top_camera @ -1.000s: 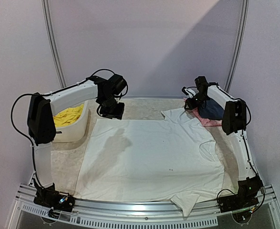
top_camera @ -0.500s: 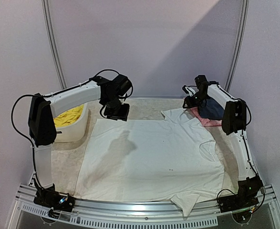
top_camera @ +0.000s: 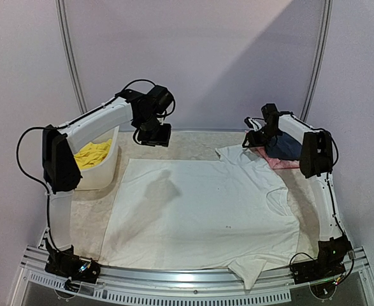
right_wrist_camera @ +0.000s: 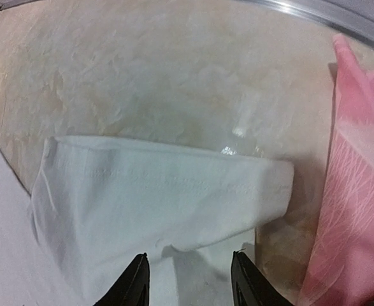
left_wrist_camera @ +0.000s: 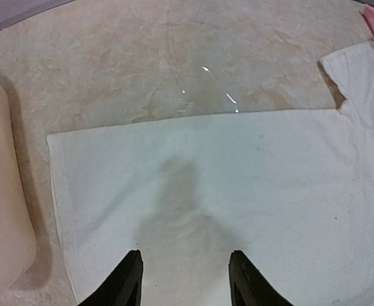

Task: Fold and stack the mixed laundry pile
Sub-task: Smooth out the flattened T-shirt at the center of the board, then pick up the flattened T-shirt from the center of the board.

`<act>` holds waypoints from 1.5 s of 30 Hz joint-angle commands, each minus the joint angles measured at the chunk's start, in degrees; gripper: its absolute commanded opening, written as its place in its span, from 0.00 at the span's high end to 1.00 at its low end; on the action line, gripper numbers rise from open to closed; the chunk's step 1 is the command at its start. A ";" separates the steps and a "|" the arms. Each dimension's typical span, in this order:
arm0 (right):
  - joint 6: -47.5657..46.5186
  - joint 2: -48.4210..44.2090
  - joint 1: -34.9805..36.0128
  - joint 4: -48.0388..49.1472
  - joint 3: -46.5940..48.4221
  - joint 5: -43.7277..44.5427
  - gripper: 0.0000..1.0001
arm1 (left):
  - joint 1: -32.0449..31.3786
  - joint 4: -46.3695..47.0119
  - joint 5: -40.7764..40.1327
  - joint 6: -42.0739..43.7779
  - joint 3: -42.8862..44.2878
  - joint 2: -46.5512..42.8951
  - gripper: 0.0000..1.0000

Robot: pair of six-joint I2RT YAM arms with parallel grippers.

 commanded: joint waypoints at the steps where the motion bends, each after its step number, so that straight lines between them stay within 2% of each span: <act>1: 1.76 -9.96 -0.95 5.09 -8.29 -3.74 0.55 | 3.80 -3.13 -3.81 0.44 3.83 7.48 0.54; 6: -0.21 -16.98 -1.37 7.49 -15.96 -4.84 0.48 | 7.19 -4.27 -5.95 1.29 4.35 9.24 0.55; 17: -1.79 -21.83 -1.42 7.38 -20.94 -8.69 0.36 | 13.38 -7.72 -7.80 4.35 9.60 17.71 0.52; 26: -4.18 -25.17 -1.39 7.62 -25.17 -9.60 0.33 | 17.51 -7.59 -5.12 6.63 14.11 24.13 0.53; 30: -4.96 -26.57 -1.37 7.21 -27.00 -10.67 0.29 | 19.24 -5.96 -1.74 7.68 14.63 25.70 0.54; 40: -5.13 -29.32 -1.38 7.98 -32.10 -12.55 0.23 | 20.57 -3.84 0.71 8.20 15.82 28.69 0.54; 45: -5.85 -29.34 -1.37 7.53 -32.51 -12.46 0.24 | 20.95 -3.16 1.08 8.06 15.86 29.92 0.61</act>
